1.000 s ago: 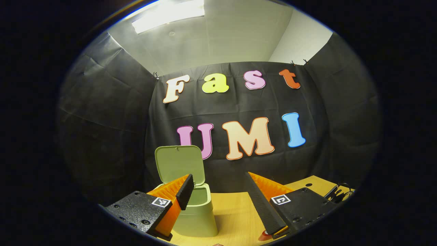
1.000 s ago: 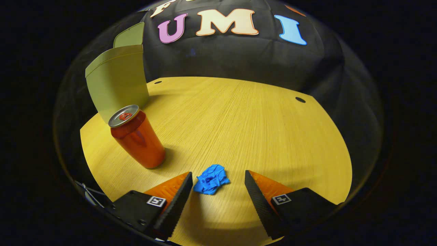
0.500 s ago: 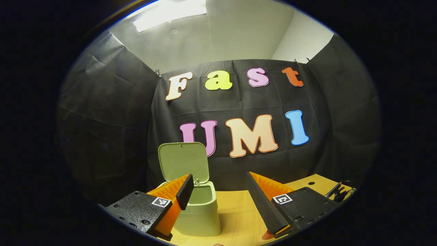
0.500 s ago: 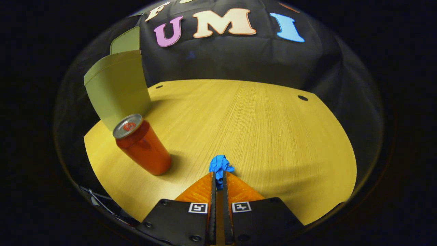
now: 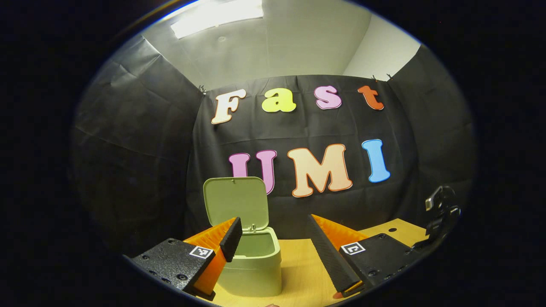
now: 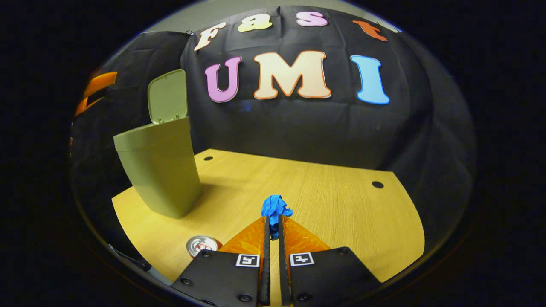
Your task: Press the lid of the desktop garbage bin to open it, pick up the crumpled paper on the desktop and throw it into the bin, then pick up the pop can on the desktop and drop it into the bin, and finally close the garbage bin lid.
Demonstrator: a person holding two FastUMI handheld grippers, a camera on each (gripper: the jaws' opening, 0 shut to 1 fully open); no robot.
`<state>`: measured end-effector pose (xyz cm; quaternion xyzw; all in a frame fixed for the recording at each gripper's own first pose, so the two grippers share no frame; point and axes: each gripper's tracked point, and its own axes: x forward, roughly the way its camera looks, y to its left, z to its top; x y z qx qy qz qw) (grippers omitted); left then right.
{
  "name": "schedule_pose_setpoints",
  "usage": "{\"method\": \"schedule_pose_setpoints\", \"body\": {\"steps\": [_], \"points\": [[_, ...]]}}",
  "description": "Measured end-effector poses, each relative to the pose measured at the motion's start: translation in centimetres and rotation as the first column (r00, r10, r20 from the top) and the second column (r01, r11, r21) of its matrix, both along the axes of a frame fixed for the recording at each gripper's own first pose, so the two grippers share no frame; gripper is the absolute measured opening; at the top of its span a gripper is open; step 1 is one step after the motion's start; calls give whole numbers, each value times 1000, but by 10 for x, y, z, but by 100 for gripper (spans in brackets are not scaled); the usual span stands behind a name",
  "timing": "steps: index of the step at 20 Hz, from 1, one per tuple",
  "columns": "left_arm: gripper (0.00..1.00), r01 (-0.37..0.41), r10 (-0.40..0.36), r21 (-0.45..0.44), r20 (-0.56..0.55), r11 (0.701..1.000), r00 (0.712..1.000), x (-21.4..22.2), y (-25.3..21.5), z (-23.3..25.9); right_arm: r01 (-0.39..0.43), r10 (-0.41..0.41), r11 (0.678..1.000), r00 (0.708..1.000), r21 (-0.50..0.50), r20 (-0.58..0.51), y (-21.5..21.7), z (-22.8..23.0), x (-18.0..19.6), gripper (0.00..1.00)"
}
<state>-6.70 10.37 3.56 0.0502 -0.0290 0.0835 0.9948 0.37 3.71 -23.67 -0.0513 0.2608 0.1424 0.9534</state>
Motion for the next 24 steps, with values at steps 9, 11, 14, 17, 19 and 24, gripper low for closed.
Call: {"method": "schedule_pose_setpoints", "body": {"steps": [9,11,14,17,19,24], "points": [[93,-61,61,-8,-12,998,998,-12,52,-11,-80,64,993,982,85,179,80,90,43,13],[93,-79,79,-2,-16,997,997,-14,66,-13,-111,88,988,975,103,205,104,103,47,11],[93,-104,105,7,-27,995,994,-20,88,-18,-168,134,976,964,138,229,147,120,47,11],[93,-123,123,8,-38,992,992,-24,109,-24,-232,187,960,949,157,255,190,134,47,11],[93,-134,135,10,-44,991,990,-26,122,-27,-273,225,948,938,162,262,219,137,45,11],[93,-155,156,10,-62,988,986,-28,151,-36,-348,300,920,922,179,245,280,126,36,11]]}}
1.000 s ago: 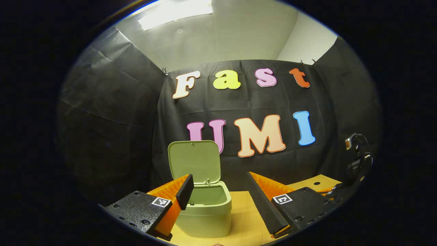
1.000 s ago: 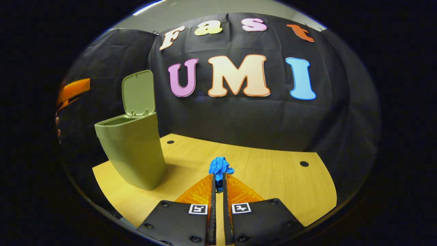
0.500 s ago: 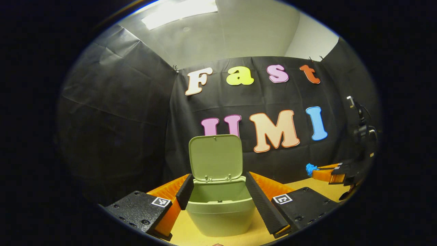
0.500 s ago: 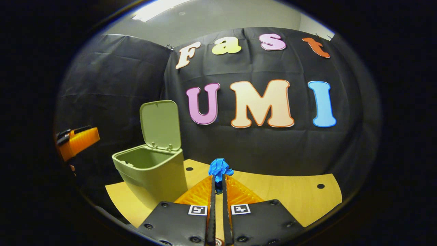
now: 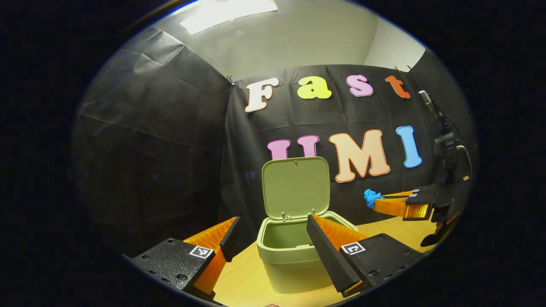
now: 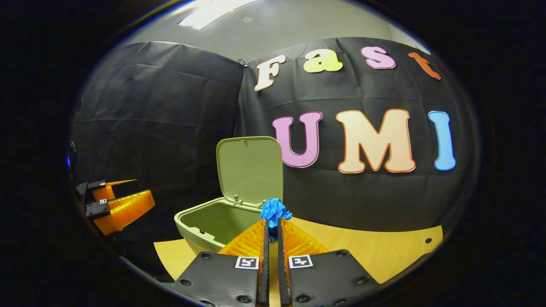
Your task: Press the lid of the desktop garbage bin to open it, pick up the crumpled paper on the desktop and throw it into the bin, then pick up the pop can on the desktop and drop it into the bin, and finally close the garbage bin lid.
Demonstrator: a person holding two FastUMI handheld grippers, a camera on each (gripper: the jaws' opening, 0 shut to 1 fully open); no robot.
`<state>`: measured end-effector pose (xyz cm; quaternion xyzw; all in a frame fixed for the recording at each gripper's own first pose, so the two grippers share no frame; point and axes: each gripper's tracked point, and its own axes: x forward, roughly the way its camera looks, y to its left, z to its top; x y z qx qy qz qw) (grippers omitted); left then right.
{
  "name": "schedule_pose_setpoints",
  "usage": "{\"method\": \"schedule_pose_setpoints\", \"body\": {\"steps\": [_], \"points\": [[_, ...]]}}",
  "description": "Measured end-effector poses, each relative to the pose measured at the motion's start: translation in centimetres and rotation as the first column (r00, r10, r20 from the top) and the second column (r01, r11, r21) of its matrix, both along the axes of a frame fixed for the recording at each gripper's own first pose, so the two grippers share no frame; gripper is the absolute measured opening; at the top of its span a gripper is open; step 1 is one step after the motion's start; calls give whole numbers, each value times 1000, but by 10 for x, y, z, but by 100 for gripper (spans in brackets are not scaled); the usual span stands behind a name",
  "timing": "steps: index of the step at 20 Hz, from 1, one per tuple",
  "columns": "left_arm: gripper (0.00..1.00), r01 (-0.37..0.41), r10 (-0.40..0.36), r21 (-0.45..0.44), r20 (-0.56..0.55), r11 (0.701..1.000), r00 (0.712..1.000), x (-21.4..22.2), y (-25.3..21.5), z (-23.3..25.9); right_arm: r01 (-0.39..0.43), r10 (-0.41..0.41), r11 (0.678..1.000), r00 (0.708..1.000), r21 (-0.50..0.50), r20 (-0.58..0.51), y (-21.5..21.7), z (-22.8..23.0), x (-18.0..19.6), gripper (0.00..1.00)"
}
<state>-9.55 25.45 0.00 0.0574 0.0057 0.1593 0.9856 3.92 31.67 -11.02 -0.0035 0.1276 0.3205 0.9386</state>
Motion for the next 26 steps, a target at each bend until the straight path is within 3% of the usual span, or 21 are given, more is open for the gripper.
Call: {"method": "schedule_pose_setpoints", "body": {"steps": [4,6,11,18,25,26], "points": [[93,-17,17,0,-25,1000,1000,-3,19,-10,-49,49,999,998,-12,-37,38,-22,-3,10],[93,-26,26,-3,-34,1000,999,-8,25,-15,-61,60,998,997,-18,-43,51,-30,-3,16],[93,-25,25,-19,-32,1000,999,-7,24,-16,-43,43,999,999,-18,11,52,-22,-2,98],[93,56,-56,-24,4,998,998,18,-26,-4,63,-62,998,992,0,108,-20,20,10,98],[93,184,-184,-32,18,982,983,47,-109,-2,219,-213,976,964,-20,161,-138,47,17,100],[93,203,-202,-38,20,978,979,51,-123,-2,244,-237,969,958,-28,163,-156,48,16,96]]}}
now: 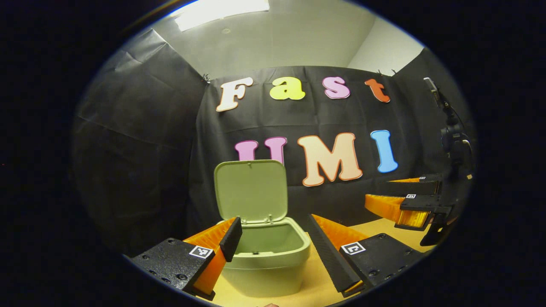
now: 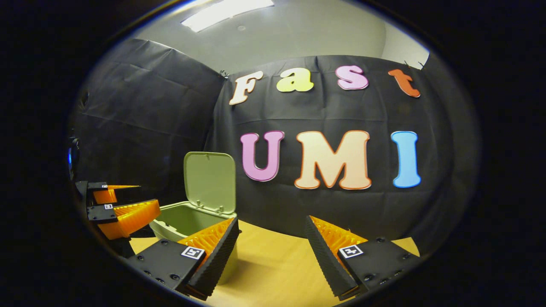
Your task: Press the lid of the desktop garbage bin to open it, pick up the crumpled paper on the desktop and throw it into the bin, then pick up the pop can on the desktop and drop it into the bin, and finally close the garbage bin lid.
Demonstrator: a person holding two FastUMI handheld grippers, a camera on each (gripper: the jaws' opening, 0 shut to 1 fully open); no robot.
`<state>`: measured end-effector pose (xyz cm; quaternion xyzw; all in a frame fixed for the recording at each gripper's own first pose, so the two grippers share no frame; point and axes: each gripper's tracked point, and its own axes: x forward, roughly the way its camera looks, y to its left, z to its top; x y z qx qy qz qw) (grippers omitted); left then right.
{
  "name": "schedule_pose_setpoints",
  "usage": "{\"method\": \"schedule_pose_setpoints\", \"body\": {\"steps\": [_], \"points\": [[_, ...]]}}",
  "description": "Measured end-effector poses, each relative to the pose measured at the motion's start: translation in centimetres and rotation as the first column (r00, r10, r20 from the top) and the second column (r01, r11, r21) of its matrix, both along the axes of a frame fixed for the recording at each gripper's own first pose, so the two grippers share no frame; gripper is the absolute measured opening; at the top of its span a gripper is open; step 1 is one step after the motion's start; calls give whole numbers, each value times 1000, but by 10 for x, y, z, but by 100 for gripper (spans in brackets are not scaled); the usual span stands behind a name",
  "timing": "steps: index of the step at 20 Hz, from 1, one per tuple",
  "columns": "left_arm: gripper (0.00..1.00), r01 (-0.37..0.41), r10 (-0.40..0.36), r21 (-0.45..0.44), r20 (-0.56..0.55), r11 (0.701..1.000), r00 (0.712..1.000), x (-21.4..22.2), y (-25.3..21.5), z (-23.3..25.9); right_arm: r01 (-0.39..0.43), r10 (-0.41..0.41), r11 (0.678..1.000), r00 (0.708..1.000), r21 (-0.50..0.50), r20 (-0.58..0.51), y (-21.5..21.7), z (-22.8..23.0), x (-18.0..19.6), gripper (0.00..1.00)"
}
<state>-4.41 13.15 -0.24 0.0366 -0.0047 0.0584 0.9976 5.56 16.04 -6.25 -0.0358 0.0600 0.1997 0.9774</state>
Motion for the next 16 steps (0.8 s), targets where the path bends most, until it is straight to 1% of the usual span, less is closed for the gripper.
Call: {"method": "schedule_pose_setpoints", "body": {"steps": [1,2,3,5,6,7,8,10,13,16], "points": [[93,19,-19,-7,-2,1000,1000,4,-13,-2,24,-24,1000,1000,-8,0,-19,1,0,100],[93,39,-39,-14,-6,999,999,7,-27,-4,51,-51,999,999,-18,0,-37,1,1,98],[93,57,-57,-20,-8,998,998,11,-40,-6,76,-76,997,997,-26,-1,-57,2,0,100],[93,93,-93,-26,-14,995,996,17,-66,-10,126,-127,991,992,-33,-5,-93,3,-1,98],[93,110,-110,-27,-18,994,994,19,-78,-12,150,-150,988,989,-37,-6,-110,2,-2,98],[93,126,-127,-28,-21,992,992,22,-90,-15,174,-174,984,985,-42,-5,-128,3,-3,100],[93,142,-143,-31,-25,989,989,24,-102,-17,197,-197,979,980,-49,-9,-146,2,-4,98],[93,171,-173,-41,-42,984,984,26,-124,-26,236,-238,970,971,-57,-19,-176,-1,-9,98],[93,208,-213,-66,-78,976,974,26,-156,-48,283,-285,957,958,-61,-34,-214,-5,-14,98],[93,229,-239,-92,-120,969,964,25,-181,-71,307,-311,949,949,-72,-49,-241,-10,-21,98]]}}
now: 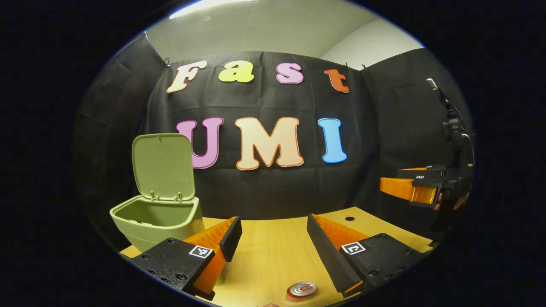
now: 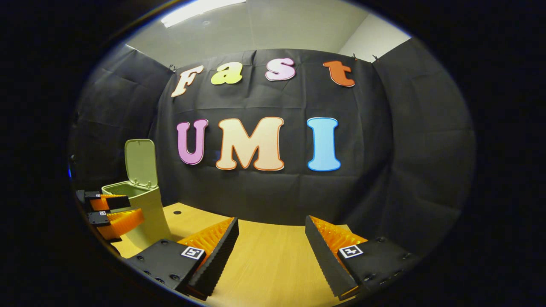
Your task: Press the lid of the desktop garbage bin to open it, pick up the crumpled paper on the desktop and throw it into the bin, then pick up the pop can on the desktop and drop it into the bin, and finally close the garbage bin lid.
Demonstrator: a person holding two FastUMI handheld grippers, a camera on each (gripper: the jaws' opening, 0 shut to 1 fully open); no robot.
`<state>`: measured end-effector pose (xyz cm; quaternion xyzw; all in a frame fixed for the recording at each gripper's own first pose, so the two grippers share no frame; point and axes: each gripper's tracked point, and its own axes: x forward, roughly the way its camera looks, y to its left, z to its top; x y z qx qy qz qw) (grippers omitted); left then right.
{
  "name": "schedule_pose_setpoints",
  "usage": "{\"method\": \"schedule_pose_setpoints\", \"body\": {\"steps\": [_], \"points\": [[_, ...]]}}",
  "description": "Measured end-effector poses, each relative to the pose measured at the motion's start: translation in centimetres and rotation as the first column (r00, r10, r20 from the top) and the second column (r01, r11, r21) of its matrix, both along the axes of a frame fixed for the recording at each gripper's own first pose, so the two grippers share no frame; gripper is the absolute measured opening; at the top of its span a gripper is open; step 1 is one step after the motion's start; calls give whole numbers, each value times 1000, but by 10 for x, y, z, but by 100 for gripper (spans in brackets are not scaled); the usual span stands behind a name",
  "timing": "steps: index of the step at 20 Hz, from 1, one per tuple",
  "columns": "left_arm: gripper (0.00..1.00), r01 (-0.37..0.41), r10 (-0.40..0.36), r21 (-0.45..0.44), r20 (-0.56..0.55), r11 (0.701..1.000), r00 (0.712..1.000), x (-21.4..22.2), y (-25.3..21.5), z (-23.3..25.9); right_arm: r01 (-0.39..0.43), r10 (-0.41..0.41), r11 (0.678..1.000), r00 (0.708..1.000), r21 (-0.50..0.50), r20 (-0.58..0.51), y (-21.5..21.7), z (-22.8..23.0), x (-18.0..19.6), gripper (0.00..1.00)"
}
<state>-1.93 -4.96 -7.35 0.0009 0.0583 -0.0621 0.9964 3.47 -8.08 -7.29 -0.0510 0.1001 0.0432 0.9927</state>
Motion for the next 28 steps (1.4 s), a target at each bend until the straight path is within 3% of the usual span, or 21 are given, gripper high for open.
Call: {"method": "schedule_pose_setpoints", "body": {"steps": [10,24,26,27,28], "points": [[94,-30,34,19,-198,999,980,-15,-34,-110,12,-14,999,997,-30,-70,-50,-25,-19,98],[95,-76,93,56,-417,995,904,-42,-33,-233,31,-36,999,991,-35,-128,-79,-39,-37,98],[89,-78,92,51,-420,996,903,-44,-31,-236,25,-30,999,992,-46,-123,-78,-36,-39,98],[79,-70,84,48,-415,996,906,-41,-32,-237,23,-29,999,992,-49,-122,-78,-36,-40,98],[78,-72,88,53,-421,996,903,-41,-31,-238,22,-28,998,992,-52,-120,-77,-36,-41,98]]}}
